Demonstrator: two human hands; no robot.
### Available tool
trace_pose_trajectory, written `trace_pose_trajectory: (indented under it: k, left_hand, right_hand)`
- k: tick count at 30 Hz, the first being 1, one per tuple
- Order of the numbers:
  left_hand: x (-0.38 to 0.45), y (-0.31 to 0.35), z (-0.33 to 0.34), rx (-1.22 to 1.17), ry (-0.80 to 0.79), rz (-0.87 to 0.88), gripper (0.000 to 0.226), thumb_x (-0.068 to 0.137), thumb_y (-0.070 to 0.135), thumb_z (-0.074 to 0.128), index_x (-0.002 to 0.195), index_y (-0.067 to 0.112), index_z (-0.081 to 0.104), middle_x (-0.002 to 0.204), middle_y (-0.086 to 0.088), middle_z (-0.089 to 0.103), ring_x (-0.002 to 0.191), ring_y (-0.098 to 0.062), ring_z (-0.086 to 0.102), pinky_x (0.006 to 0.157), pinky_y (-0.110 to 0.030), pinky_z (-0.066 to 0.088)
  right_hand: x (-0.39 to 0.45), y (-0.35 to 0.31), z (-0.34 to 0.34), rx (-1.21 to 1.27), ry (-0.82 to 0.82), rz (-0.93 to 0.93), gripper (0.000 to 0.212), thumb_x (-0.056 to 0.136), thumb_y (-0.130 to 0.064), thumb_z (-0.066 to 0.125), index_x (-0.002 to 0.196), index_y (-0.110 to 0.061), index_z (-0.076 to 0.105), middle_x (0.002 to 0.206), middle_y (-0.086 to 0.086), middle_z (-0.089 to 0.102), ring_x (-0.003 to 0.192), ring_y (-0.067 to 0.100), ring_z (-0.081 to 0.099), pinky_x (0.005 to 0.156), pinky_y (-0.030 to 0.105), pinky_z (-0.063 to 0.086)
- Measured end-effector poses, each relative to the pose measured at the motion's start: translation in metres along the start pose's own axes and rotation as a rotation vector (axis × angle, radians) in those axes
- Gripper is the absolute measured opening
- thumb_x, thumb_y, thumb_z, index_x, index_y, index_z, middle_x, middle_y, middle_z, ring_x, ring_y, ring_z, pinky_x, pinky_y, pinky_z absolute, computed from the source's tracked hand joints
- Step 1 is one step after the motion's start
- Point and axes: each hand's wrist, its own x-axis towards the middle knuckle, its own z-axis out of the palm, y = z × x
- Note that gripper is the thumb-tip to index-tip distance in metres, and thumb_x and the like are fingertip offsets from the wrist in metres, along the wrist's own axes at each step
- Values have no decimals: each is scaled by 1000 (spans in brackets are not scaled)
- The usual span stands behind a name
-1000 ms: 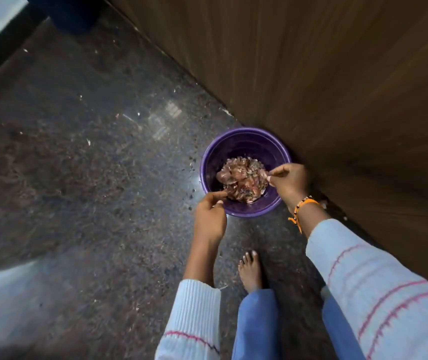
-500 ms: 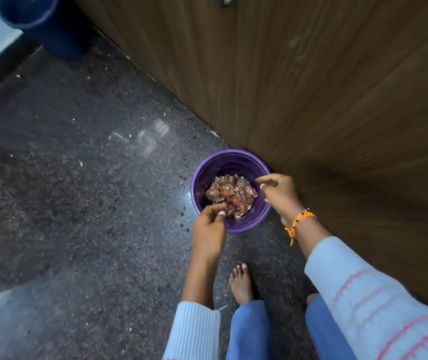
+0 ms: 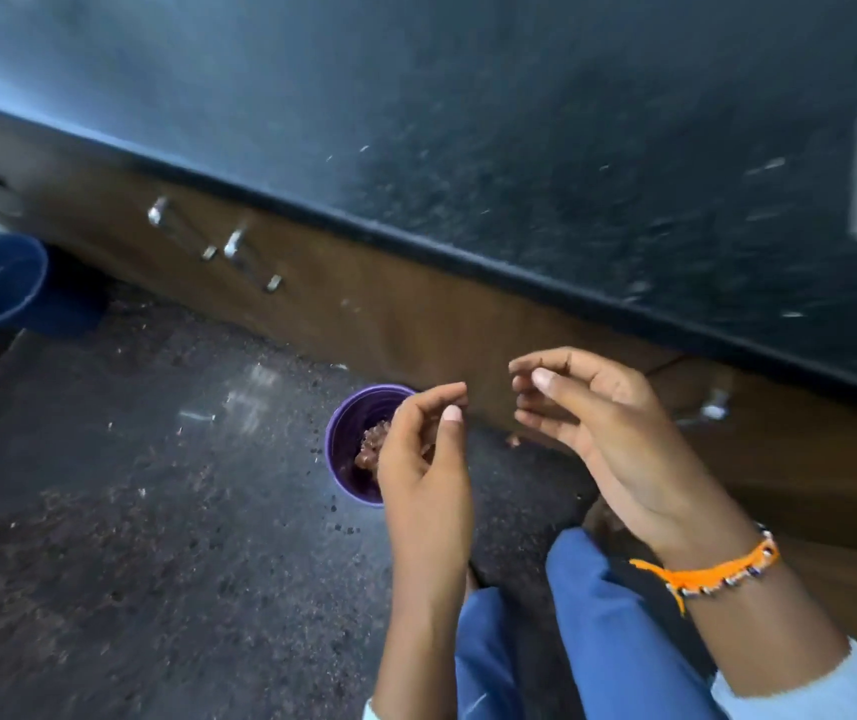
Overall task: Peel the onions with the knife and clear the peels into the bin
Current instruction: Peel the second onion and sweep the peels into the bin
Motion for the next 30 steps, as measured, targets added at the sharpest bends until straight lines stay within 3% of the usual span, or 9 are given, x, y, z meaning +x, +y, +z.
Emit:
trace_pose_trajectory:
  k: [5, 10, 18, 22, 25, 28, 30]
  left_hand:
    - [-33, 70, 62, -68, -205, 117, 23, 93, 0, 49, 93, 14, 67, 89, 8, 70, 87, -4, 63, 78, -17, 48]
    - [-51, 109, 139, -12, -440, 184, 21, 93, 4, 50, 95, 14, 68, 91, 5, 69, 88, -5, 63, 81, -18, 48]
    - [-67, 121, 257, 102, -651, 220, 21, 93, 4, 51, 91, 16, 68, 85, 8, 67, 81, -6, 61, 81, -24, 49]
    - [-67, 115, 304, 189, -716, 247, 20, 93, 8, 53, 92, 23, 67, 92, 10, 67, 83, -1, 59, 79, -17, 45]
    - [-66, 113, 341, 279, -706, 318, 19, 90, 5, 55, 95, 20, 66, 94, 11, 66, 80, 5, 58, 75, -12, 44]
    - [-65, 107, 381, 414, -697, 465, 24, 84, -3, 58, 102, 14, 63, 100, 3, 65, 82, 2, 58, 80, -13, 46]
    - [-65, 104, 407, 516, -692, 542, 34, 81, -3, 61, 113, 10, 60, 111, -1, 62, 96, -8, 57, 89, -15, 43]
  right_hand:
    - [-37, -69, -54, 143, 161, -88, 26, 93, -1, 46, 84, -12, 67, 76, -3, 65, 73, 6, 60, 74, 23, 54]
    - [-57, -115, -119, 268, 344, -187, 28, 93, 0, 45, 81, -12, 66, 75, -1, 63, 70, 8, 59, 70, 22, 55]
    - [-60, -154, -224, 286, 493, -293, 29, 94, -2, 46, 78, -15, 67, 76, 0, 65, 73, 11, 61, 67, 23, 53]
    - [-51, -166, -274, 142, 575, -350, 27, 93, -1, 47, 79, -14, 66, 77, 1, 65, 72, 9, 61, 60, 17, 50]
    - [-41, -171, -312, -94, 733, -423, 27, 90, 0, 50, 79, -19, 66, 82, -1, 67, 73, 8, 61, 66, 19, 50]
    - [-31, -175, -350, -464, 900, -510, 26, 85, 6, 51, 87, -13, 68, 92, 1, 67, 82, 12, 61, 75, 20, 45]
    - [-23, -179, -373, -645, 965, -549, 29, 81, 13, 50, 90, -8, 68, 97, 7, 64, 88, 18, 59, 75, 18, 40]
